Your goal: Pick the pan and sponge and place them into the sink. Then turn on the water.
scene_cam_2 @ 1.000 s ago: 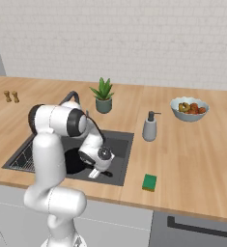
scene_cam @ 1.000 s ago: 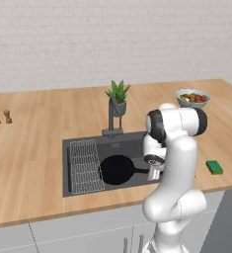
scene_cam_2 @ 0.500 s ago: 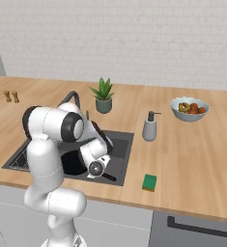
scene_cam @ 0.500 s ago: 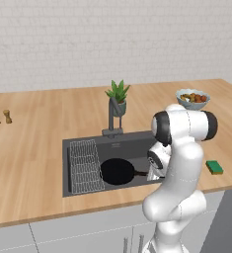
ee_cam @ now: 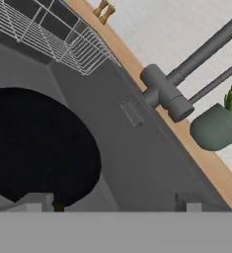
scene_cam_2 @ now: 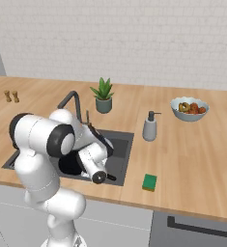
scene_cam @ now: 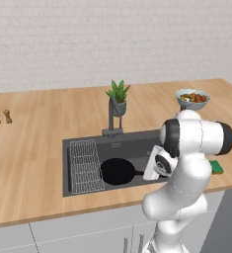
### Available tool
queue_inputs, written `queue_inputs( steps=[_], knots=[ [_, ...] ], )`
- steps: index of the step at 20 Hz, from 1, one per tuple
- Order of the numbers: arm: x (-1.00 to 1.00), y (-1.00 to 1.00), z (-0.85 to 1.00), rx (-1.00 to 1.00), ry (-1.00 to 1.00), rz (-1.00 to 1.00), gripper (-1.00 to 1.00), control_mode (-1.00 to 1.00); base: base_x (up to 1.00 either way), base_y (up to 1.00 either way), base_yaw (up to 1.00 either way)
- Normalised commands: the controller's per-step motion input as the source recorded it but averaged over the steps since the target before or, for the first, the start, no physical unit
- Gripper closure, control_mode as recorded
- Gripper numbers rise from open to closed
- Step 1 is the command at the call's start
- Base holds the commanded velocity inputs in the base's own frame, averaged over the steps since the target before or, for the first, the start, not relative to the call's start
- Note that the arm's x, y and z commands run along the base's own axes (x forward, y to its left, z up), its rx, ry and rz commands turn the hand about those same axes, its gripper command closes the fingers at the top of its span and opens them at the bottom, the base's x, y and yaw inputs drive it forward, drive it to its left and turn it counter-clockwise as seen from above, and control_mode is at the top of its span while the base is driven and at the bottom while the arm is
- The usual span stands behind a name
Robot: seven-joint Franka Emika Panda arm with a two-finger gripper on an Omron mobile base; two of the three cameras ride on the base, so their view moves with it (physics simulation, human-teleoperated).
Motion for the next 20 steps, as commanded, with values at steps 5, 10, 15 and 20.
queue_inputs(
  steps=[5, 10, 15, 20],
  knots=[
    [0.23, 0.0, 1.0, -0.15, 0.51, 0.06, -1.0, -1.0, 0.0, 0.0, 0.0],
    [0.67, 0.02, 1.0, -0.17, 0.57, 0.06, -1.0, -1.0, 0.0, 0.0, 0.0],
    [0.63, 0.04, 1.0, -0.18, 0.51, 0.03, -1.0, -1.0, 0.0, 0.0, 0.0],
    [-0.04, -0.02, 1.0, -0.23, 0.32, 0.0, -1.0, -1.0, 0.0, 0.0, 0.0]
  ],
)
